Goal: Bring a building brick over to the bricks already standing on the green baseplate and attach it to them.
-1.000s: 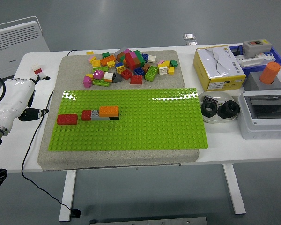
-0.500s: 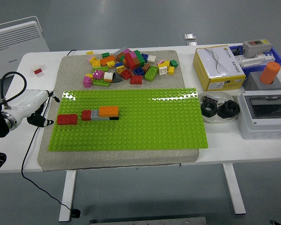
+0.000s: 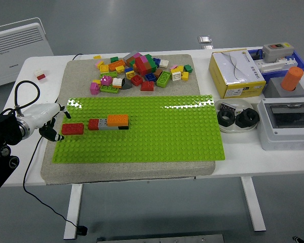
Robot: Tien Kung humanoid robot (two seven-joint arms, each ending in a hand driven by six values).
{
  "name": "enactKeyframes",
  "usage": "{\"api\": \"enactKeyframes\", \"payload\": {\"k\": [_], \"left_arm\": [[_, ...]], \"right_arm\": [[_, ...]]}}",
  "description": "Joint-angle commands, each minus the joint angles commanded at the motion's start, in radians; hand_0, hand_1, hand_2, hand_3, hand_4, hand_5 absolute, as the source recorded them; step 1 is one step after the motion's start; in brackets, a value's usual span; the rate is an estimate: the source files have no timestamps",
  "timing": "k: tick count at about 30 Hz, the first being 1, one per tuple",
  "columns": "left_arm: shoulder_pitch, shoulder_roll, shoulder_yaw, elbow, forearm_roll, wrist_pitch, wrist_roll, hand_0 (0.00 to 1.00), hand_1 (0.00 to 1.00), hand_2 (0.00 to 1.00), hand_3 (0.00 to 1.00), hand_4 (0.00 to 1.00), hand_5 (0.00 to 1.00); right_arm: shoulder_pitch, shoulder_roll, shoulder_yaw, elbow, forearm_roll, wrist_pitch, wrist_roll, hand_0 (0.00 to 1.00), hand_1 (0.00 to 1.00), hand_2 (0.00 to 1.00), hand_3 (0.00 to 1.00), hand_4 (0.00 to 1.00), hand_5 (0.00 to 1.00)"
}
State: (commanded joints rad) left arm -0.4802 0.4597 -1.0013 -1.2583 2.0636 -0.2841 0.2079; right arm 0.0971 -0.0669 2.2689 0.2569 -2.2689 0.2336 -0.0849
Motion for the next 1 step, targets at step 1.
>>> {"api": "enactKeyframes", "payload": {"k": [1], "left_arm": [[0.003,-0.006,-0.01,-0.005,0.008,0.001,0.002,0.557,0.212,0.146,0.694,0.911,0.002]], "right_arm": [[0.0,0.0,0.0,0.0,0.0,0.0,0.0,0.654,0.553,0.591,0.671,0.713,0.96]]}}
